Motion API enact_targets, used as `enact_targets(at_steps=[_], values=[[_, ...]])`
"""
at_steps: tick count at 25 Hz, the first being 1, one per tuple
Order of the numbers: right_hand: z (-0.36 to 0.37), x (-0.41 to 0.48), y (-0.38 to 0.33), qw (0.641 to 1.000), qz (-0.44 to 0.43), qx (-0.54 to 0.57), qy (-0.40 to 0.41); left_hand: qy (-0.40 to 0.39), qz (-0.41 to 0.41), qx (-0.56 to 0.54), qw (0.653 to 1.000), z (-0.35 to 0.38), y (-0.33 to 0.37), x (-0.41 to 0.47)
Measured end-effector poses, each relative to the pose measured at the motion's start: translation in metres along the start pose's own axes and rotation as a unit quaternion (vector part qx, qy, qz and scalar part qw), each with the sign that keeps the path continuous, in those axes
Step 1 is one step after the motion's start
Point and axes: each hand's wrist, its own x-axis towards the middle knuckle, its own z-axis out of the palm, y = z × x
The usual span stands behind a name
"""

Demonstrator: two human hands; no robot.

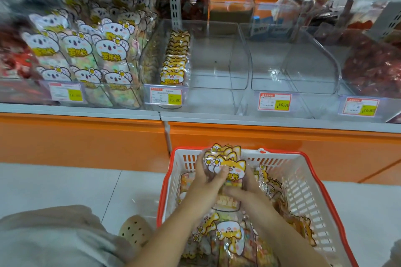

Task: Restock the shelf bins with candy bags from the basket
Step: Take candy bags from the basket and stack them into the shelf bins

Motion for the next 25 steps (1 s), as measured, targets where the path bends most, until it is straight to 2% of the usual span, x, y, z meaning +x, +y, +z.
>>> enact_targets(at_steps=[3,7,11,14,16,18,21,25], values=[[0.009,0.001,-0.027,0.998,-0.051,-0.039,-0.029,0.004,0.025,-0.026,0.999,-0.010,0.016,0.000],[0.023,0.005,-0.081,0.991,-0.119,-0.055,-0.022,0.021,0.086,0.025,0.996,-0.033,0.072,-0.005],[0.041,0.018,-0.147,0.988,-0.145,-0.033,-0.031,0.041,0.164,0.090,0.981,-0.060,0.135,0.003],[0.047,0.046,-0.199,0.991,-0.126,-0.017,-0.039,0.051,0.177,0.149,0.972,-0.082,0.178,0.027],[0.047,0.079,-0.229,0.993,-0.116,0.004,-0.020,0.074,0.169,0.182,0.966,-0.098,0.196,0.052],[0.044,0.118,-0.253,0.990,-0.127,0.001,0.056,0.102,0.178,0.211,0.956,-0.111,0.203,0.082],[0.045,0.178,-0.271,0.978,-0.130,-0.028,0.160,0.154,0.227,0.337,0.901,-0.125,0.192,0.119],[0.044,0.252,-0.257,0.982,-0.073,-0.031,0.174,0.153,0.302,0.473,0.814,-0.138,0.170,0.128]])
